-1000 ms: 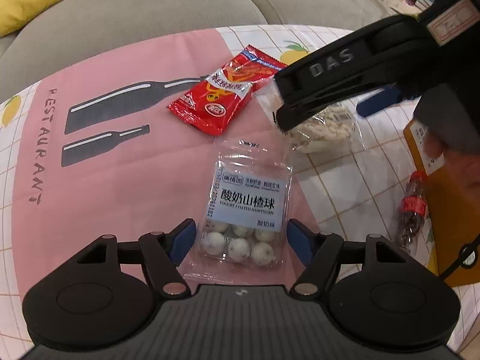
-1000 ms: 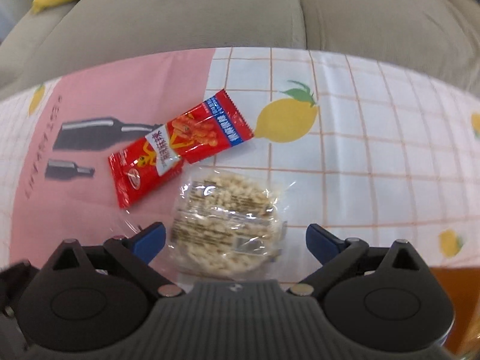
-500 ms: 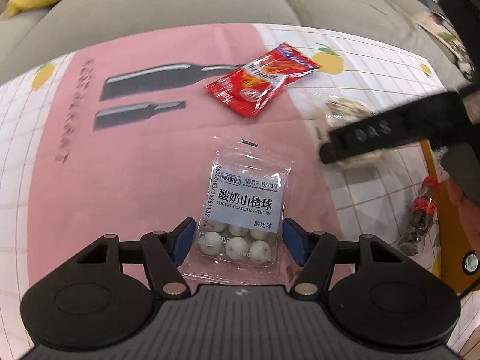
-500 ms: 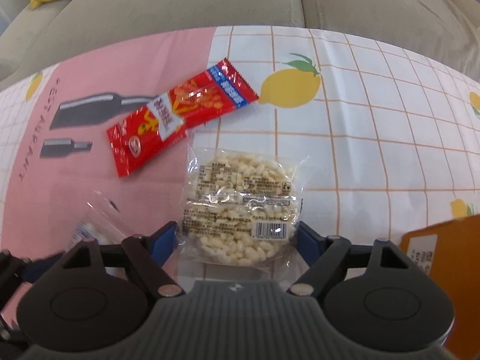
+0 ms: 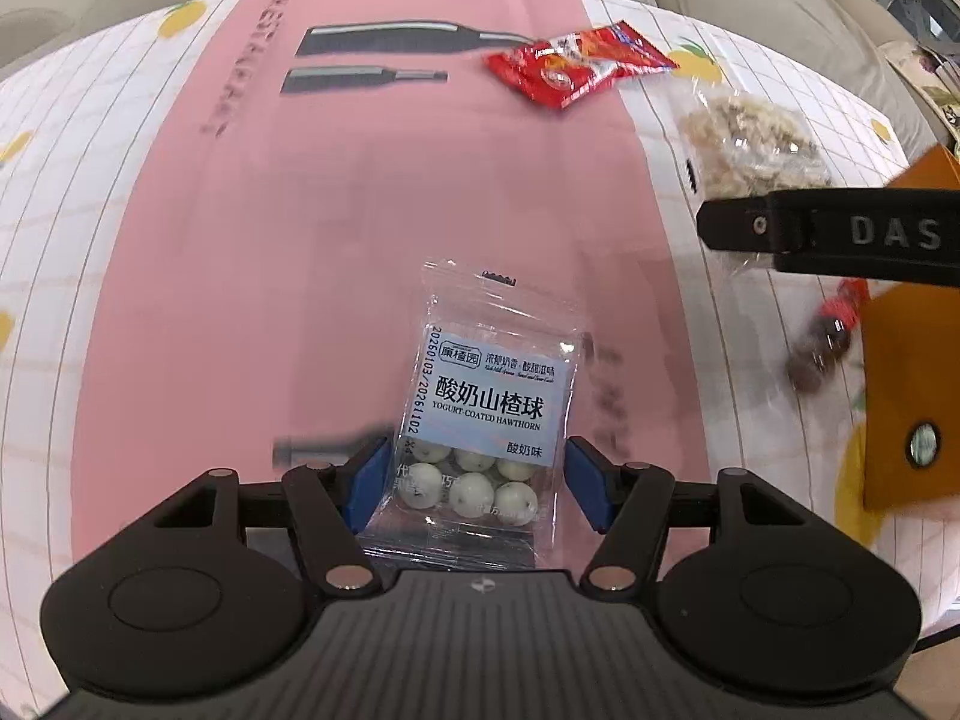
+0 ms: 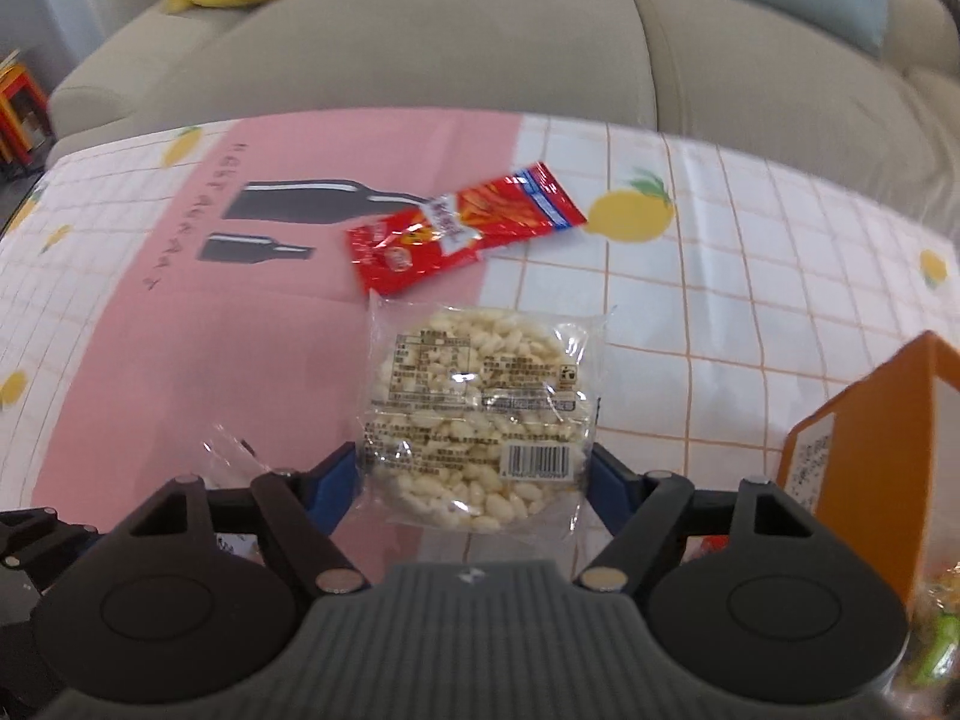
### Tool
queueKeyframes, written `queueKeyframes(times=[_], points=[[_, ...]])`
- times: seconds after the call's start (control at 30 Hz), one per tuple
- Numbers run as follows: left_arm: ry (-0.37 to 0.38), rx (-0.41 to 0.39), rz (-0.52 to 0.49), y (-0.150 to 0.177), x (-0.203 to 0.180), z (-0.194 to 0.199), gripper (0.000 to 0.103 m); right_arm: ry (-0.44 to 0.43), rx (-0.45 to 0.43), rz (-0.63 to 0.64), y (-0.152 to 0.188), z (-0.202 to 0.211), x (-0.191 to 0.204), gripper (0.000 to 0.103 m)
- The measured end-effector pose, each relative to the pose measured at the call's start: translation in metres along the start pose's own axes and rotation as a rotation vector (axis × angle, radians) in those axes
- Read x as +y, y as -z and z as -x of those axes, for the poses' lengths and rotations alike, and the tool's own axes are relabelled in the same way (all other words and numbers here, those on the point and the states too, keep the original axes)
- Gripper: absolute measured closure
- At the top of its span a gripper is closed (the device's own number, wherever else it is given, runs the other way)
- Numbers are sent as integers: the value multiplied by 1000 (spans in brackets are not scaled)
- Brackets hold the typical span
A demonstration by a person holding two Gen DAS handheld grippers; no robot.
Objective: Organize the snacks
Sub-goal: 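Lift both packs and carry them over the orange box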
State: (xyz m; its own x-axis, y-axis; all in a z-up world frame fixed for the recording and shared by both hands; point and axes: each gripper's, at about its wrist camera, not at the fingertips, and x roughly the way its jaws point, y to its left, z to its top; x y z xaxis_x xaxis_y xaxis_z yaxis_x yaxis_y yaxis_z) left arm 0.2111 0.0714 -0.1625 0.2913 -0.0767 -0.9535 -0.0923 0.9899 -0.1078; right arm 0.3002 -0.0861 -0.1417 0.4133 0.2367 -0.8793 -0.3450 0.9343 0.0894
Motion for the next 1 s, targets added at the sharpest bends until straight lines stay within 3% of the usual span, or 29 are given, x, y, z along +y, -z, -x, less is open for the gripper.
queueKeyframes(times=[0.23,0.4,0.57,0.77,0.9,1.0], points=[[-14,-21,38,38,-5,17,30,-18,-95,18,49,43,9,28],[21,-127,17,64,-8,22,24,-9,-162,42,98,75,17,28],[57,-236,46,78,-1,30,16,62,-214,53,141,88,24,28],[-5,-233,20,73,-14,21,15,128,-185,27,176,74,20,27],[-45,-260,1,68,-22,13,16,113,-166,23,178,63,14,27],[-79,-275,-14,68,-26,11,28,107,-159,25,182,58,12,27]])
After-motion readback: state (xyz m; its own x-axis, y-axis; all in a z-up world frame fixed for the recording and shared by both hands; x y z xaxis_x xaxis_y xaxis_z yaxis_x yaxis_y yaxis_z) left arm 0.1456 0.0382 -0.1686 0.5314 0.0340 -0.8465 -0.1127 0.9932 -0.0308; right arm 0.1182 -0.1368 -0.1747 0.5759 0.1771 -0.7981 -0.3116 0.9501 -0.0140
